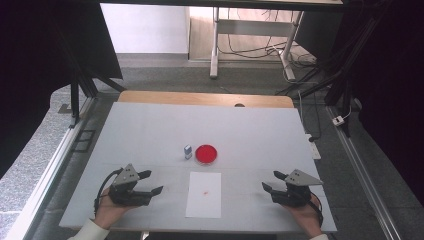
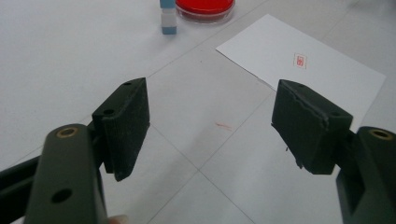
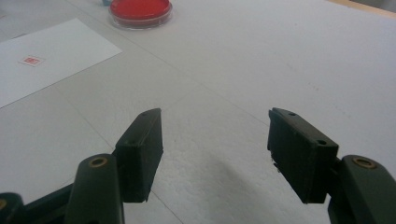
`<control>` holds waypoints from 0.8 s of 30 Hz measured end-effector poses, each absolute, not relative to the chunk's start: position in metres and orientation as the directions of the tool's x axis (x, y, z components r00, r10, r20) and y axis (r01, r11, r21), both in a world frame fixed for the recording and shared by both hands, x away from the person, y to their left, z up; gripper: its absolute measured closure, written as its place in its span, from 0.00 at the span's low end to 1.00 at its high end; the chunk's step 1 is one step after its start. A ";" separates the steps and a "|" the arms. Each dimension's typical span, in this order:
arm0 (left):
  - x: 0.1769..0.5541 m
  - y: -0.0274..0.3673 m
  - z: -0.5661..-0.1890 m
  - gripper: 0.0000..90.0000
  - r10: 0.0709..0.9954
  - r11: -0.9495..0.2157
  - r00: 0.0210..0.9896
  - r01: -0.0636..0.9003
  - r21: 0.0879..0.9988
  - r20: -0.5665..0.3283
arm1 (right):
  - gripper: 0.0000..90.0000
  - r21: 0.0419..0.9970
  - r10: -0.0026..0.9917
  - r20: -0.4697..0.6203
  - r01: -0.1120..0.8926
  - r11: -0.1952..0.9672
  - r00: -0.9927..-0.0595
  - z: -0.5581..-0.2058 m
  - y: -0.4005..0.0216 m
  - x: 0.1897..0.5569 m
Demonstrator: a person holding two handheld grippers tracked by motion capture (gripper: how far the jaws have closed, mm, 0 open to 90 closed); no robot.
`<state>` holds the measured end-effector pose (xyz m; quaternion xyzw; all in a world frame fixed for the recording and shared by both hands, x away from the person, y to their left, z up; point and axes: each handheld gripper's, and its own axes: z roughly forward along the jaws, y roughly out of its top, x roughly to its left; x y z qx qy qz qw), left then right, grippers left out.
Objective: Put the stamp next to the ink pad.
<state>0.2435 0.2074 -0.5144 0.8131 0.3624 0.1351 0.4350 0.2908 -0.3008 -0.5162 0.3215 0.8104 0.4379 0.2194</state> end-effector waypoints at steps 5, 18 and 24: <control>0.241 0.209 -0.516 0.31 0.711 -0.363 0.697 0.473 0.803 -0.089 | 0.39 0.851 0.716 -0.078 0.328 0.411 -0.694 -0.516 -0.301 0.291; 0.243 0.211 -0.516 0.31 0.716 -0.359 0.692 0.474 0.804 -0.088 | 0.39 0.855 0.698 -0.082 0.310 0.417 -0.712 -0.515 -0.298 0.290; 0.244 0.211 -0.517 0.31 0.720 -0.355 0.689 0.475 0.805 -0.089 | 0.39 0.855 0.693 -0.086 0.305 0.420 -0.715 -0.515 -0.298 0.289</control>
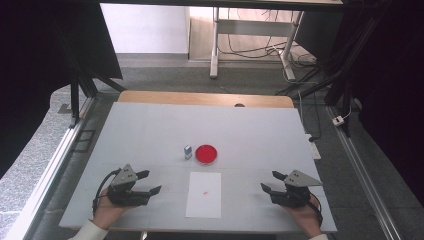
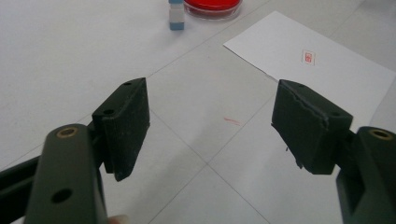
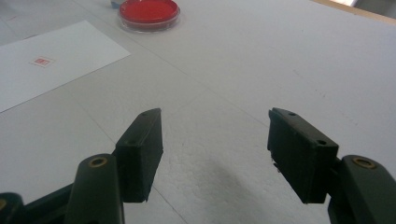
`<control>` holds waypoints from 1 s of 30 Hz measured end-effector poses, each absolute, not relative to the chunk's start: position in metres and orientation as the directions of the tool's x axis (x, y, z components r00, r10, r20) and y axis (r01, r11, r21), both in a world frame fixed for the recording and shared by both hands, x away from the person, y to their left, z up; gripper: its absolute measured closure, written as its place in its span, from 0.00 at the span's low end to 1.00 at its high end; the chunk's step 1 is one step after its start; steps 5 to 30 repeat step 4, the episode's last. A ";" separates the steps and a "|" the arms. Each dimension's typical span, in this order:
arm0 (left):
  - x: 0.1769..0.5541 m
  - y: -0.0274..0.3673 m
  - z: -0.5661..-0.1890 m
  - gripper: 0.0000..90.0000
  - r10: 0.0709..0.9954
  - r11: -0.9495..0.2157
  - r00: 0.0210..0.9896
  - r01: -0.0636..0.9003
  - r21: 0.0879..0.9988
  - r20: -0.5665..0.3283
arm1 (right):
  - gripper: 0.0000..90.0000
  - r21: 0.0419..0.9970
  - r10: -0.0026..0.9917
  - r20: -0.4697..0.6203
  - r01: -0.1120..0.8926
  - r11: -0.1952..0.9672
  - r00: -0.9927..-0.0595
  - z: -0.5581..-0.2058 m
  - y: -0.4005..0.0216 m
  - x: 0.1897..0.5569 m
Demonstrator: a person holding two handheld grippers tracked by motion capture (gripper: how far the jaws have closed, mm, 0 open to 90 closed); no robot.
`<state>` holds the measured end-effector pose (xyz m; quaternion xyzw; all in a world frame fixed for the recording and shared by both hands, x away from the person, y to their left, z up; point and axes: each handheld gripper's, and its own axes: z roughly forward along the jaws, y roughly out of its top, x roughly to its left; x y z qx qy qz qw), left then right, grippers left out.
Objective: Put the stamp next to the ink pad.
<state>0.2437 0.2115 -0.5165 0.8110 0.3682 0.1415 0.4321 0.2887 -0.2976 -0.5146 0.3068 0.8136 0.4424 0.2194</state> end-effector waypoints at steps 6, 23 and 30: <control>0.244 0.211 -0.517 0.31 0.720 -0.356 0.688 0.476 0.805 -0.089 | 0.39 0.854 0.693 -0.090 0.303 0.423 -0.715 -0.514 -0.297 0.288; 0.244 0.211 -0.517 0.31 0.720 -0.356 0.688 0.476 0.805 -0.089 | 0.39 0.854 0.693 -0.090 0.303 0.423 -0.715 -0.514 -0.297 0.288; 0.244 0.211 -0.517 0.31 0.720 -0.356 0.688 0.476 0.805 -0.089 | 0.39 0.854 0.693 -0.090 0.303 0.423 -0.715 -0.514 -0.297 0.288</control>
